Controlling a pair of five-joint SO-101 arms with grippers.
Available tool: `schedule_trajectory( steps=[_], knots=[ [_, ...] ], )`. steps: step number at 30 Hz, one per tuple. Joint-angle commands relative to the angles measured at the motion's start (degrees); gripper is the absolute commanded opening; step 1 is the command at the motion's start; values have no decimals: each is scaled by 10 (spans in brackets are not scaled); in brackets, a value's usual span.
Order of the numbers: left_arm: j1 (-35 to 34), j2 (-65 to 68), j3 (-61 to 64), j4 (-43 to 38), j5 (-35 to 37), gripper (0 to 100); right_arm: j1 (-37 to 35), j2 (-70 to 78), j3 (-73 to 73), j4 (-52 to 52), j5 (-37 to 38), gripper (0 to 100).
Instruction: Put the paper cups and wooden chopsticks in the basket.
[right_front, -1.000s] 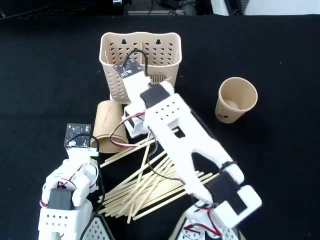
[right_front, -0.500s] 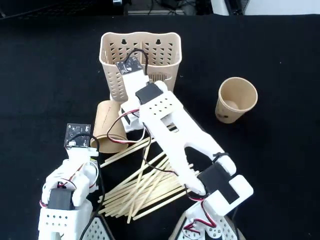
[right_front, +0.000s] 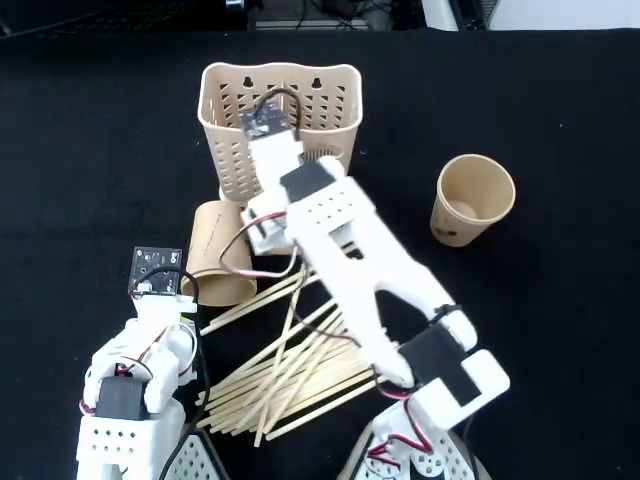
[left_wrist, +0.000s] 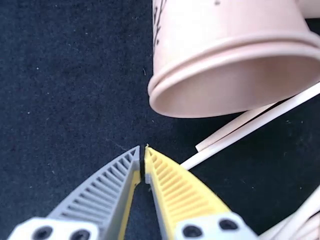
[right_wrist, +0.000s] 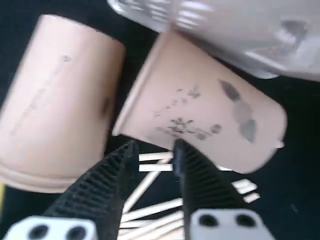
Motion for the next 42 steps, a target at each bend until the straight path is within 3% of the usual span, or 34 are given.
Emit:
schedule_trajectory(
  steps=[1, 5, 10, 16, 27, 34, 42],
  knots=[
    [5, -4, 8, 7, 4, 31, 33, -14, -29, 31, 30, 31],
    [5, -4, 8, 7, 4, 31, 20, -22, -30, 81, 77, 12],
    [5, -4, 8, 7, 4, 31, -55, -109, -27, 86, 144, 12],
    [5, -4, 8, 7, 4, 31, -92, -144, -8, -6, 191, 14],
    [5, -4, 8, 7, 4, 31, -90, -44, 21, -140, 195, 14],
    [4, -4, 8, 7, 4, 31, -30, -12, 23, -96, 194, 13],
    [4, -4, 8, 7, 4, 31, 39, -30, 23, 45, 195, 13]
  ],
)
